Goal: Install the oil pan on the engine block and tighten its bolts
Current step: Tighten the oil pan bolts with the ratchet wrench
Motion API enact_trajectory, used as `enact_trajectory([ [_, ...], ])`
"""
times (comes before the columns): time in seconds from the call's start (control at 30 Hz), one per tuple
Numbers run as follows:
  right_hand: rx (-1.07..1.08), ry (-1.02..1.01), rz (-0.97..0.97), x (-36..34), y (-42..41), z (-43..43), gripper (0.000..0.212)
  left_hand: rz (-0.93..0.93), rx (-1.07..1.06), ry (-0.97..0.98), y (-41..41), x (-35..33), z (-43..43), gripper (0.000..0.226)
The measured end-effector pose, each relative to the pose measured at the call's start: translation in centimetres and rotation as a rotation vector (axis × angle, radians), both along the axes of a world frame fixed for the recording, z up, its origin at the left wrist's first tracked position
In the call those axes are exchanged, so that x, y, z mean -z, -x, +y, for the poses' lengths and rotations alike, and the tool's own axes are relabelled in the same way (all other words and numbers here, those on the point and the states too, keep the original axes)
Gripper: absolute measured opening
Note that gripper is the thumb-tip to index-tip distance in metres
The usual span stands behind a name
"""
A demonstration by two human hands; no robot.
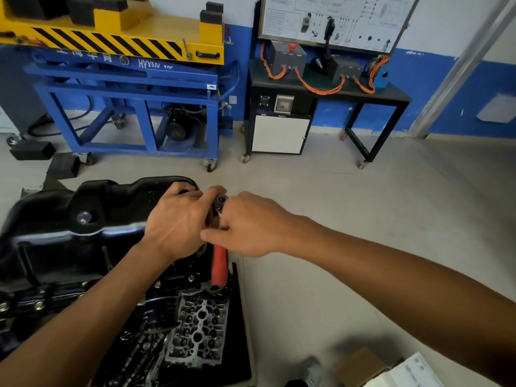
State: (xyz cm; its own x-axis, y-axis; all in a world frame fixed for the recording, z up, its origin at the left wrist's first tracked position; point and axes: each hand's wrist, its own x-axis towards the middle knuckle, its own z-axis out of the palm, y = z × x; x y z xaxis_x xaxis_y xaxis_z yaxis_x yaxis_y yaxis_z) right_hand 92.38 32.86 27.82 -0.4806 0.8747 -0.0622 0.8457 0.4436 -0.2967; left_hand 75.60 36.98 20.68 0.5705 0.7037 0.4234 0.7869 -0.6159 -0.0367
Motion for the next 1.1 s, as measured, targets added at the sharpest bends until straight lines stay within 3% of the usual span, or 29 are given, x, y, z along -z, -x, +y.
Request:
enact_trajectory([
  [0.23,-0.072,-0.05,0.018,-0.2,2.0,-1.2,0.054,0.093,0.016,0.023,0.2,-0.4,-0.3,0.07],
  [0.4,-0.047,0.065,-0.023,-1.2,1.2,-0.6,0.053,0.036,0.019,0.022,0.4,0.3,0.1,0.086],
  [0.6,-0.053,0.104,-0.344,-3.5,-0.8,0.7,0.039,-0.072,0.046,-0.033,0.3,0.7,0.3,0.07],
  [0.67,-0.011,0.022,-0.477,-4.0,-1.3,1.9,0.028,-0.077,0.04,-0.06,0.2,0.8,0.4,0.071],
  [0.73,0.033,-0.073,-0.512,-4.2,-1.3,3.2,0.03,-0.083,0.029,-0.072,0.1,0.7,0.5,0.072],
  [0.8,0.049,-0.164,-0.509,-3.9,-0.6,4.5,0.031,-0.083,0.029,-0.074,0.1,0.8,0.6,0.072],
  [0.9,0.045,-0.273,-0.435,-2.7,0.4,6.1,0.015,-0.074,0.003,-0.078,0.1,0.9,0.7,0.077],
  [1.1,-0.015,-0.156,-0.187,-1.1,-1.5,6.7,0.02,-0.092,-0.007,-0.105,-0.2,1.0,0.6,0.075],
])
